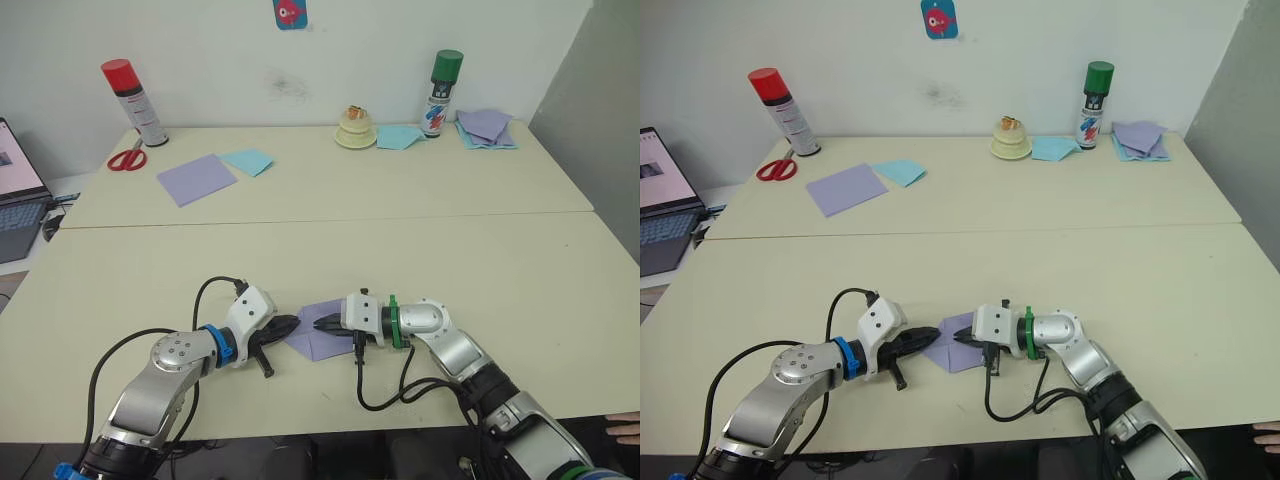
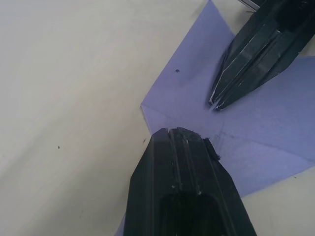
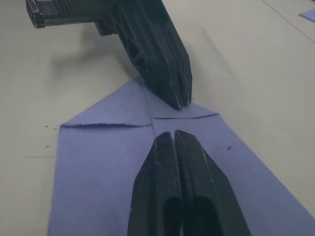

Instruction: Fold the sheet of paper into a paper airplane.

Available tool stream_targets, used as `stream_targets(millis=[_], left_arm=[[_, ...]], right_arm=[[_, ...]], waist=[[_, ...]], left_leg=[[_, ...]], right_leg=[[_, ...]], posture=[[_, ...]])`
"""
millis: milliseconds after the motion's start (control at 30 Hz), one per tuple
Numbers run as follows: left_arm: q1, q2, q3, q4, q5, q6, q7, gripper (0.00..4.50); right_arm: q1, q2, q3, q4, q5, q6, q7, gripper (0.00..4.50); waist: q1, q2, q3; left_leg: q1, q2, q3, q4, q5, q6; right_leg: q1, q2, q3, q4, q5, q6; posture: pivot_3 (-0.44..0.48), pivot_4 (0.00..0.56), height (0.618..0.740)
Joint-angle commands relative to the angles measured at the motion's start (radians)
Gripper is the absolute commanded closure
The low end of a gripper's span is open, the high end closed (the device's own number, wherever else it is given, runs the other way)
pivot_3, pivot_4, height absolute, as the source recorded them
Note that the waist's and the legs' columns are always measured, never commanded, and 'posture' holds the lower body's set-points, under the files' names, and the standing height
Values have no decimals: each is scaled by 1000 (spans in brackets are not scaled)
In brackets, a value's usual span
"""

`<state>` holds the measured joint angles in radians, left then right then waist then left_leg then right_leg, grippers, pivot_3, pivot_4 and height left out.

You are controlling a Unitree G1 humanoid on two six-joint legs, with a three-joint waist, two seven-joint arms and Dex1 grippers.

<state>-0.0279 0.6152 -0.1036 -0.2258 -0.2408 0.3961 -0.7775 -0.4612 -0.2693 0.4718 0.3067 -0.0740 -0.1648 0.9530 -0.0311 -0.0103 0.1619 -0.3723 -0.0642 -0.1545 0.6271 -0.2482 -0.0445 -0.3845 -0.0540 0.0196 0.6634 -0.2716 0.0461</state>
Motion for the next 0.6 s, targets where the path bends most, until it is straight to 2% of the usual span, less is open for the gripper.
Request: stream_targets(millis=[33,200,433,600], left_arm=[[32,19,-10,25,27,15,0,4500],[36,15,-12,26,27,11,5,4500],[37,17,-20,31,26,3,-10,4500],[27,18,-24,40,27,-4,-19,4500]], right_arm=[[14,-55,-1,3,-40,32,4,4457],[45,-111,-43,-20,-10,73,6,4457],[80,-218,-88,-63,33,71,60,4457],[84,-153,-140,-172,222,97,125,4457]], waist=[[0,1,-1],[2,1,-1],[4,1,-3],[3,1,-2]], left_leg=[[0,0,0,0,0,0],[7,0,0,-2,-1,0],[8,0,-1,-2,-1,-1],[8,1,-1,-2,-1,-1]], right_leg=[[0,0,0,0,0,0],[7,0,0,-2,-2,2],[11,-1,-1,-4,-4,4],[11,-2,-1,-4,-4,4]], posture=[[0,150,740],[0,150,740],[0,150,740],[0,150,740]])
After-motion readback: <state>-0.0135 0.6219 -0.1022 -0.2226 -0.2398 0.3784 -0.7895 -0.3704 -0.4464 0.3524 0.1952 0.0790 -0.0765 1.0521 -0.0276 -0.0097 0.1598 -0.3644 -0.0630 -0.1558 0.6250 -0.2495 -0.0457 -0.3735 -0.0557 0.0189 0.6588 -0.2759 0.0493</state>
